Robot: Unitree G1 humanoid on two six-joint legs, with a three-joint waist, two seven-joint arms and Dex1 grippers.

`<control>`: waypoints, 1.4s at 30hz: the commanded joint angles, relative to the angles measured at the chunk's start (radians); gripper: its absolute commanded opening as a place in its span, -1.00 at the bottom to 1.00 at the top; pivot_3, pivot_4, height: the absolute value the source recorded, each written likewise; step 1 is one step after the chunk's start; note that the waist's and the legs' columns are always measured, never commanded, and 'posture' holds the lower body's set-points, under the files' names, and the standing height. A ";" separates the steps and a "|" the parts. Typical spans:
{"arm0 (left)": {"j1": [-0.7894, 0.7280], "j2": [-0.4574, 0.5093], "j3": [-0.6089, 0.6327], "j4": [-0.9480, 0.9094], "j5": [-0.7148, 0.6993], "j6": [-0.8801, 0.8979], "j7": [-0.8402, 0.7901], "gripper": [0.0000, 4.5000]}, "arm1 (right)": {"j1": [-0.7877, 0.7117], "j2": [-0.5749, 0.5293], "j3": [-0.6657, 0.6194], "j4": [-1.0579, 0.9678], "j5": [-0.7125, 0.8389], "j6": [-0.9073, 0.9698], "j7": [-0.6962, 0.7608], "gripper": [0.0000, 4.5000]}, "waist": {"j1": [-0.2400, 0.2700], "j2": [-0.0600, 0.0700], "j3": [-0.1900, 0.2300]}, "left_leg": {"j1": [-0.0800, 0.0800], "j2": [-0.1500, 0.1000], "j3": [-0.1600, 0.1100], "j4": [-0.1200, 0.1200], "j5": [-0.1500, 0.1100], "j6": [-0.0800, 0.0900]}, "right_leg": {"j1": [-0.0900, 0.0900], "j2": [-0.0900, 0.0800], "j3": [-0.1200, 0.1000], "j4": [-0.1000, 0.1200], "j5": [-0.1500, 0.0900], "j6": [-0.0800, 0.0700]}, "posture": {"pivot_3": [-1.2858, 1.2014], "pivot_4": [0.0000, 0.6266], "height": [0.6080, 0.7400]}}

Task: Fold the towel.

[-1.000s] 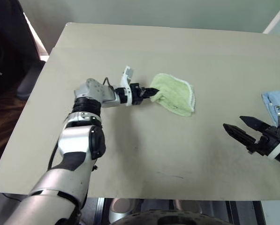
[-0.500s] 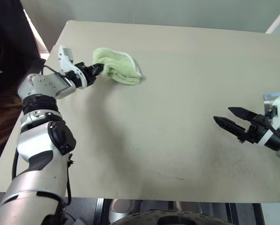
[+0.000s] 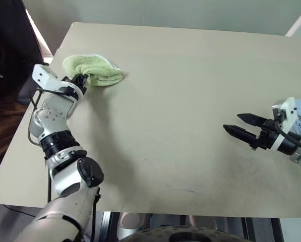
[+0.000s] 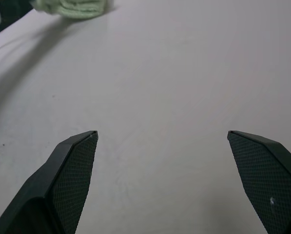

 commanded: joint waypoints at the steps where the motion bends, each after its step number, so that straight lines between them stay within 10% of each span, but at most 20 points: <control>1: 0.028 -0.054 0.023 -0.183 -0.094 0.027 0.101 -0.99 | -0.011 -0.002 -0.001 -0.005 -0.018 -0.025 0.029 1.00 | 0.000 0.000 0.000 | 0.001 0.000 0.000 0.000 0.000 0.000 | 0.001 0.000 0.000 0.000 0.000 0.000 | 0.03 -0.52 0.81; 26: 0.259 -0.232 -0.135 -0.479 -0.189 0.088 0.413 -0.99 | 0.052 0.014 -0.007 -0.017 -0.100 -0.074 0.065 1.00 | -0.004 -0.002 0.001 | 0.016 0.000 -0.003 -0.001 -0.002 -0.009 | 0.017 0.001 0.000 -0.002 0.005 -0.010 | 0.03 -0.52 0.81; 42: 0.361 -0.146 -0.194 -0.562 -0.391 0.212 0.308 1.00 | 0.073 0.001 -0.032 -0.009 -0.114 -0.089 0.094 1.00 | -0.003 -0.005 0.003 | 0.016 0.002 -0.007 -0.002 -0.003 -0.011 | 0.017 0.009 0.000 -0.003 0.003 -0.012 | 0.03 -0.52 0.81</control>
